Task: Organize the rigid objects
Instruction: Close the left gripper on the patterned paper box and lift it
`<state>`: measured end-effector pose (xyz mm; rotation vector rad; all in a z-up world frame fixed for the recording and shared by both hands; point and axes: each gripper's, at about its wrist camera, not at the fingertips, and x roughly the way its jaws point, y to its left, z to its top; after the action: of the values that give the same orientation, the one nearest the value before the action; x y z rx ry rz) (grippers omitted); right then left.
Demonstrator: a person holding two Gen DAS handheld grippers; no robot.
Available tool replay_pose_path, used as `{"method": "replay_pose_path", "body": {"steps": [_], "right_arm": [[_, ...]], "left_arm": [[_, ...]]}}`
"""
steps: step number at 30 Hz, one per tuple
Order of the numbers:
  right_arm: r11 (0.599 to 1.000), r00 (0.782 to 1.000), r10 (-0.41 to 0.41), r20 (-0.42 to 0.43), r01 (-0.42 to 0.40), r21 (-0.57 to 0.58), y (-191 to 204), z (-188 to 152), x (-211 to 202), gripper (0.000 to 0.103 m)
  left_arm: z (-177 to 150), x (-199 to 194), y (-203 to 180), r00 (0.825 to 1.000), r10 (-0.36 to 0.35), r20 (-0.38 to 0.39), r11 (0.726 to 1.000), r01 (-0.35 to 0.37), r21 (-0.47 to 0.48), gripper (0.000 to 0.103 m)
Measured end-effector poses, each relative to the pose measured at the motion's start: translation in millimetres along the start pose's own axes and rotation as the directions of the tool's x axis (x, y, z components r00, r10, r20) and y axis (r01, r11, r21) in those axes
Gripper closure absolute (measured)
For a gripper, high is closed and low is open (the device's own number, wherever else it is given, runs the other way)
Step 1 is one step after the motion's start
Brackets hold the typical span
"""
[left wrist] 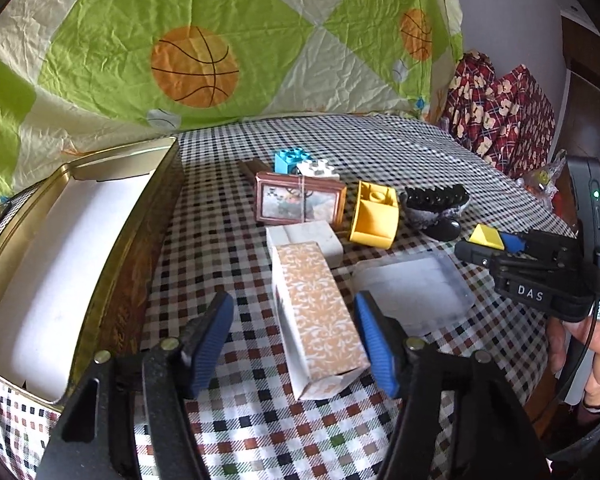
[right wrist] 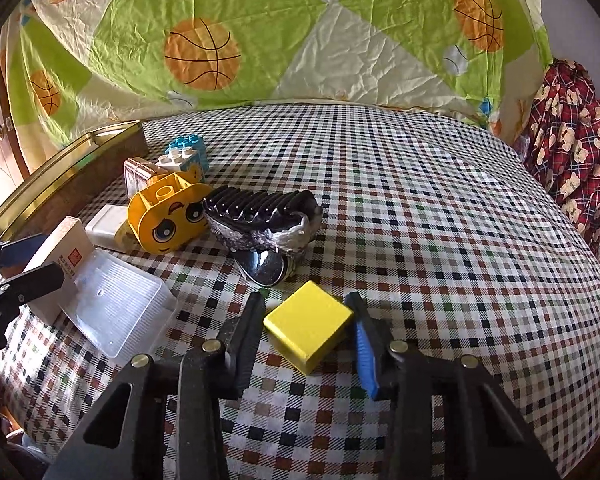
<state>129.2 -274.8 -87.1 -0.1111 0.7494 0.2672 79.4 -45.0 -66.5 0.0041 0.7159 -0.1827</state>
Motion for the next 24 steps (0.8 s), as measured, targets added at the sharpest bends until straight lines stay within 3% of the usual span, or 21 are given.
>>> {"method": "replay_pose_path", "body": {"steps": [3,5,7,17,24], "right_arm": [[1.000,1.000,0.004,0.000,-0.004,0.002,0,0,0,0.063],[1.000,1.000,0.006,0.000,-0.006,0.000,0,0,0,0.063],[1.000,1.000,0.007,0.001,-0.007,-0.004,0,0,-1,0.063],[1.000,0.999,0.005,0.037,-0.005,-0.012,2,-2,-6,0.064],[1.000,0.995,0.000,0.098,0.002,-0.018,2,-4,-14,0.063]], "left_arm": [[0,1,1,1.000,0.007,-0.004,1.000,-0.007,-0.006,0.045],[-1,6,-2,1.000,0.003,-0.026,1.000,-0.003,0.016,0.070],[-2,7,-5,0.999,-0.010,-0.034,0.999,0.011,0.032,0.078],[-1,-3,-2,0.999,-0.051,0.018,0.999,0.050,0.016,0.079],[-3,-10,-2,0.997,-0.031,0.077,0.999,0.030,0.012,0.079]]}}
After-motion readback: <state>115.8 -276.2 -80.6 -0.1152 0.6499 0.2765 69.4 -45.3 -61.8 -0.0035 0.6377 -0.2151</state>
